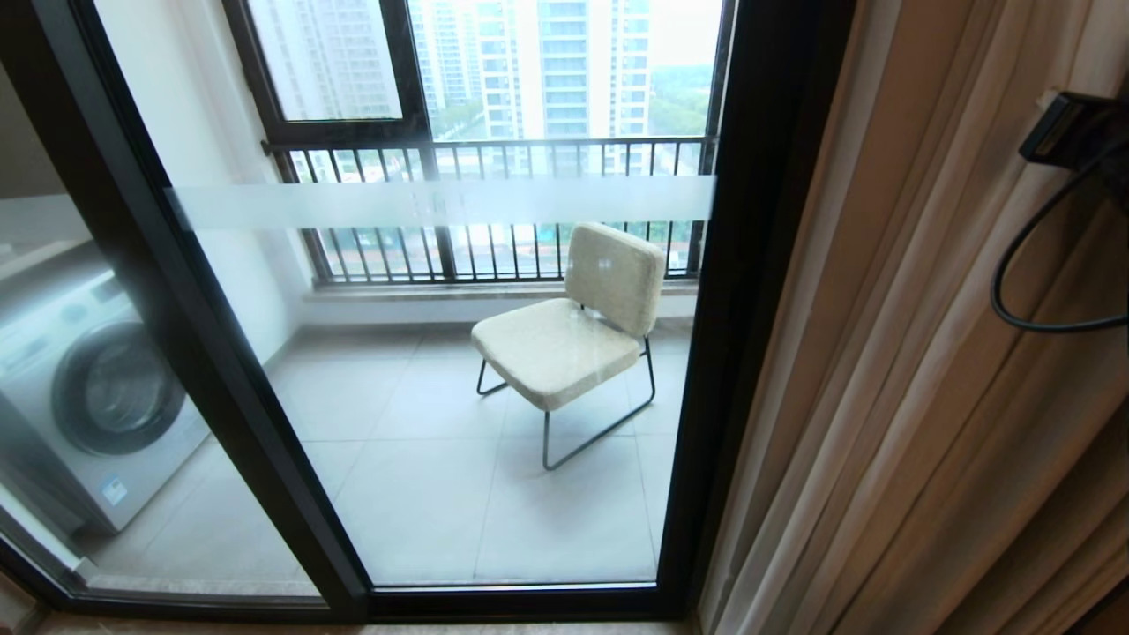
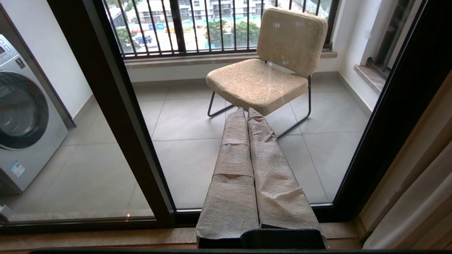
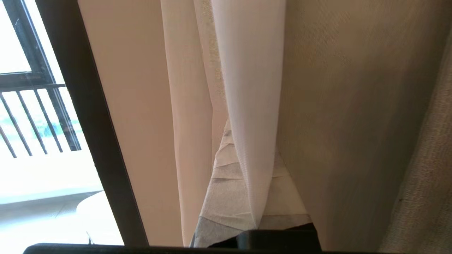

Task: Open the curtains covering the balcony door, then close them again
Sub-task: Close the inner curtains on both sides

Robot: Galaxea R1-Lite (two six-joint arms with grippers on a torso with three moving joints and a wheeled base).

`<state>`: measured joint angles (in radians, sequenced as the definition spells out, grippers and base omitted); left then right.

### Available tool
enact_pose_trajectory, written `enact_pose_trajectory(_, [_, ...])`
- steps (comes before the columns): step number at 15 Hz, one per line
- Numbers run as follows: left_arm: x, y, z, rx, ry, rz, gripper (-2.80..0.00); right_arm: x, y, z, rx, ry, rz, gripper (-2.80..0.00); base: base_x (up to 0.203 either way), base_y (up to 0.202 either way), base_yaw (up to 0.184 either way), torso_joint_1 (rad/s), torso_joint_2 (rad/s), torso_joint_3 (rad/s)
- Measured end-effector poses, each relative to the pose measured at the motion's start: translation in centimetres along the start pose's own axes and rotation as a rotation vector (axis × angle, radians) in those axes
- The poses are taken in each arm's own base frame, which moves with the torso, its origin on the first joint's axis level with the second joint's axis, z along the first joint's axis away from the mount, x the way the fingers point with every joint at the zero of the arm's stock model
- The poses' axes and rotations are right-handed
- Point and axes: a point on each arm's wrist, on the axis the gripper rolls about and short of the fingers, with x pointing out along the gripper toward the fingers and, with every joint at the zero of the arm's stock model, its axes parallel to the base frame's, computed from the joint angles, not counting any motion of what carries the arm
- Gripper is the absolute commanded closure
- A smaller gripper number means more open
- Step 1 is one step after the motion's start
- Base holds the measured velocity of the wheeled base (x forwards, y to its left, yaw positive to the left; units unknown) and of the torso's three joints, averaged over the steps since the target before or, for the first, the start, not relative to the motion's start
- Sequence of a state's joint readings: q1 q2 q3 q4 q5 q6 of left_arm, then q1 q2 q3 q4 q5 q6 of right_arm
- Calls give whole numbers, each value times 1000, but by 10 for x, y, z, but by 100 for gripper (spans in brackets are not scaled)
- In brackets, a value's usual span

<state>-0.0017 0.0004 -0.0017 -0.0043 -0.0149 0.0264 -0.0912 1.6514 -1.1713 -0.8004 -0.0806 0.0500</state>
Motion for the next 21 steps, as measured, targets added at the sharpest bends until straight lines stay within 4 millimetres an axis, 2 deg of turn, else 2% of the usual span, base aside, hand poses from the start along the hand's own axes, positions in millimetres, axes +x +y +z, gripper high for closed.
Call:
enact_pose_trajectory(12, [0, 0, 0, -1, 0, -1, 0, -8, 1, 11, 7, -24, 2, 0, 0, 0, 0, 0, 0, 0])
enact_pose_trajectory(21, [0, 0, 0, 0, 0, 0, 0, -13, 0, 12, 6, -21, 3, 0, 0, 0, 0, 0, 0, 0])
